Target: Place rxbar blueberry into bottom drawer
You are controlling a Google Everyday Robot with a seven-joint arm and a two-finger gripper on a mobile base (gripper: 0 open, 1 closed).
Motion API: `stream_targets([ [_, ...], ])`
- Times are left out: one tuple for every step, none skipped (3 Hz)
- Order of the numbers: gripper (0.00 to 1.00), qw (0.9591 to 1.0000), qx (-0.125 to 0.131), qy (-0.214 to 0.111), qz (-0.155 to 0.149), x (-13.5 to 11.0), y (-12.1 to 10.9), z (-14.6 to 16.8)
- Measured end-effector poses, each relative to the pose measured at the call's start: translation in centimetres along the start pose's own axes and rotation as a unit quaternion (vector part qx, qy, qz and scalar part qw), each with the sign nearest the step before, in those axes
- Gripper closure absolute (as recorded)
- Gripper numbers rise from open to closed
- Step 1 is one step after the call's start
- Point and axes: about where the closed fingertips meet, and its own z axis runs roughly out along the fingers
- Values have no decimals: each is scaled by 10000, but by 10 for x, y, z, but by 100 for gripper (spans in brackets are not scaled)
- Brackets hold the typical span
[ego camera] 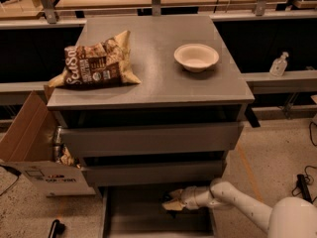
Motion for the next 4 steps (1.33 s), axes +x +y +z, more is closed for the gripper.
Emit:
stream_targets([
  [100,10000,-33,64,46,14,-14,9],
  [100,9999,105,-103,52,22,-19,12],
  [100,9992,333,-213,-19,26,-21,11],
  [87,9986,477,-219,-57,29,-23,14],
])
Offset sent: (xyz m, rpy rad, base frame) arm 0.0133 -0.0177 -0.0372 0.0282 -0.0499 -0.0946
